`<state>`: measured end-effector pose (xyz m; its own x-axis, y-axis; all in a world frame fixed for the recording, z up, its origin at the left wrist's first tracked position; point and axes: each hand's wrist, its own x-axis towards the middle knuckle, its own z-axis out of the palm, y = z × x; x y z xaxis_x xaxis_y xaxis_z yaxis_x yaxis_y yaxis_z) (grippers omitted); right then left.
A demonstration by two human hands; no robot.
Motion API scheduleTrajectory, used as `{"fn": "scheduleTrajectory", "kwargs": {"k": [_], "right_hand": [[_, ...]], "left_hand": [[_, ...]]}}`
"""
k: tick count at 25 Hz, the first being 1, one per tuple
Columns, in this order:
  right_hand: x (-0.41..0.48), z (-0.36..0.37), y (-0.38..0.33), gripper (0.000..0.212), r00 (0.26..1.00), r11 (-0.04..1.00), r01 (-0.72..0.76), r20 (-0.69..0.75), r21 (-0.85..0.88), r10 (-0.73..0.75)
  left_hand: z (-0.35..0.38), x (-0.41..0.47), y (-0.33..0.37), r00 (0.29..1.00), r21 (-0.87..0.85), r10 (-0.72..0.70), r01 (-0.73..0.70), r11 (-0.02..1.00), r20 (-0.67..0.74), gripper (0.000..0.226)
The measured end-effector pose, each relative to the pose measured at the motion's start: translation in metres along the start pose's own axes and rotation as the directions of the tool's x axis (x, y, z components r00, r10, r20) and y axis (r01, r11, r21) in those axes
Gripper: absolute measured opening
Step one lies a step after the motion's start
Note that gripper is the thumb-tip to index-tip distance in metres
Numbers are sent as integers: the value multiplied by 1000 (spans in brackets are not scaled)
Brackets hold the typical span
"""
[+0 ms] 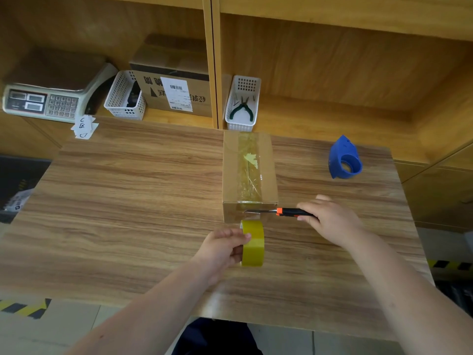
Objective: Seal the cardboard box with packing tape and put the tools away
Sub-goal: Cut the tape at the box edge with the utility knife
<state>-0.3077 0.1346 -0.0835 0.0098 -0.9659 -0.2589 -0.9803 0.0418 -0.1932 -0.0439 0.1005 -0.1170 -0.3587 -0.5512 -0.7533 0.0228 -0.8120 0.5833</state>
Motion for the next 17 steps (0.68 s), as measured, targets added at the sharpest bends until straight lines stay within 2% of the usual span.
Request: {"fn": "scheduleTrajectory", "kwargs": {"k": [6, 17], "right_hand": [[10, 18, -8, 29, 995, 995, 95, -27, -44, -96], [5, 11, -2, 26, 994, 988, 94, -49, -123, -101]], "left_hand": [[2, 2, 1, 999, -11, 1, -1, 1000, -36, 37], [1, 0, 0, 998, 4, 14, -14, 1000, -63, 35]]}}
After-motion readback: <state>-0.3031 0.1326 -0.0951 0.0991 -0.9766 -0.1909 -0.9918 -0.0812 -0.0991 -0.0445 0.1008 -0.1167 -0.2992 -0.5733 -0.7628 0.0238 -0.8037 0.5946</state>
